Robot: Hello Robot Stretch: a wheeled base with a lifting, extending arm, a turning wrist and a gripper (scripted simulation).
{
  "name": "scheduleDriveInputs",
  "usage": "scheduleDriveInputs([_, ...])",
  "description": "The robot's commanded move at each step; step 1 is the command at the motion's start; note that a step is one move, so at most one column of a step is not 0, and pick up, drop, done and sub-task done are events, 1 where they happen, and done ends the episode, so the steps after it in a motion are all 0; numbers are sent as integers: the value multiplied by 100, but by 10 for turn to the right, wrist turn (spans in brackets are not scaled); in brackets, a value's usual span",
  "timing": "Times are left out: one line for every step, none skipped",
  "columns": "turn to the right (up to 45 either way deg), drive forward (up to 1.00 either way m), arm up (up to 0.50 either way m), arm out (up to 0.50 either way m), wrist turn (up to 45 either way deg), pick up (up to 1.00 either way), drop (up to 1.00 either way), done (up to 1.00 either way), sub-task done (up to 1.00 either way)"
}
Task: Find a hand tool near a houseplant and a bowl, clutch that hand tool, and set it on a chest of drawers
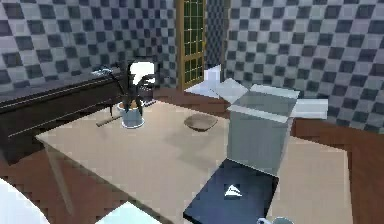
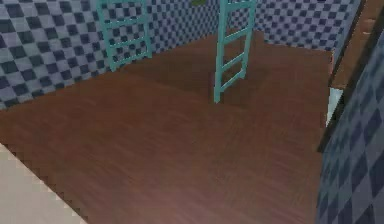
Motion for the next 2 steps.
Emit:
scheduleDriveInputs([450,0,0,0,0,0,0,0,0])
scheduleDriveInputs([450,0,0,0,0,0,0,0,0])
